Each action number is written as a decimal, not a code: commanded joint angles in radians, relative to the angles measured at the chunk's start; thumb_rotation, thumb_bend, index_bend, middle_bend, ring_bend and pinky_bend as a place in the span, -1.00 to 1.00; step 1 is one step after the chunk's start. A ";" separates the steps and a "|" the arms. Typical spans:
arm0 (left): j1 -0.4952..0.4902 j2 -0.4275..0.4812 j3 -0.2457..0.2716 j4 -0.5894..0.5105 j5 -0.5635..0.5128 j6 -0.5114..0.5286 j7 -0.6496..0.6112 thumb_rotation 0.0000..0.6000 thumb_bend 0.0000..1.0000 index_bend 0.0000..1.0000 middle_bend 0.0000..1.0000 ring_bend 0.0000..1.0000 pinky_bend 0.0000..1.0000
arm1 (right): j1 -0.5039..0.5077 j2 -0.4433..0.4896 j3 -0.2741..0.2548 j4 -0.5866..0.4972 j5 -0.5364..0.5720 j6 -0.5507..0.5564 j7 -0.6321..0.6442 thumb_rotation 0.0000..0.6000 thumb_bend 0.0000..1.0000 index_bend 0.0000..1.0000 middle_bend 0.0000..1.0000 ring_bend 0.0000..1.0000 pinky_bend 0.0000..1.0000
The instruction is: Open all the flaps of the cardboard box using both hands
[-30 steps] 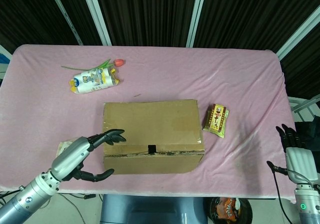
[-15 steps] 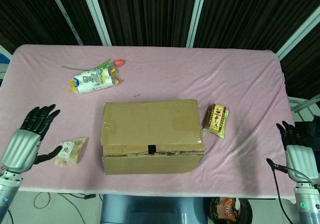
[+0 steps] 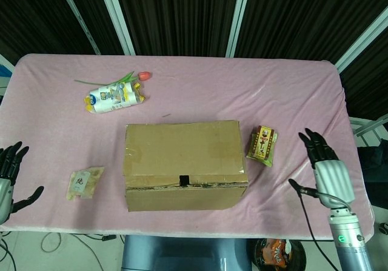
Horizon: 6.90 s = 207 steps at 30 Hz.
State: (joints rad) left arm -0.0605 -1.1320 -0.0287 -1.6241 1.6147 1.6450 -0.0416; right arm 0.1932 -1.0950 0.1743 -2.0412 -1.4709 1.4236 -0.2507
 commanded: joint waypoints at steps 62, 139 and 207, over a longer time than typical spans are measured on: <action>-0.001 0.015 -0.032 -0.006 -0.034 -0.021 -0.098 1.00 -0.64 -1.00 -1.00 -1.00 -0.96 | 0.364 -0.544 0.231 0.119 0.141 -0.061 -0.336 1.00 -0.37 -1.00 -1.00 -1.00 -0.58; -0.472 0.321 -0.147 -0.355 -0.001 -0.664 0.145 1.00 0.31 -0.93 -0.72 -0.76 -0.57 | 0.042 -0.106 -0.046 0.230 0.082 0.174 -0.025 1.00 -0.58 -1.00 -1.00 -1.00 -0.58; -1.227 0.231 -0.103 -0.370 -0.581 -1.019 0.567 1.00 1.00 -0.37 0.14 -0.01 -0.01 | 0.005 -0.087 0.030 0.210 0.064 0.135 0.038 1.00 -0.54 -1.00 -1.00 -1.00 -0.58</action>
State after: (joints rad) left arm -1.2930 -0.9228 -0.1257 -1.9753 1.0242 0.6261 0.5388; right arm 0.1980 -1.1816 0.2046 -1.8315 -1.4059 1.5591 -0.2121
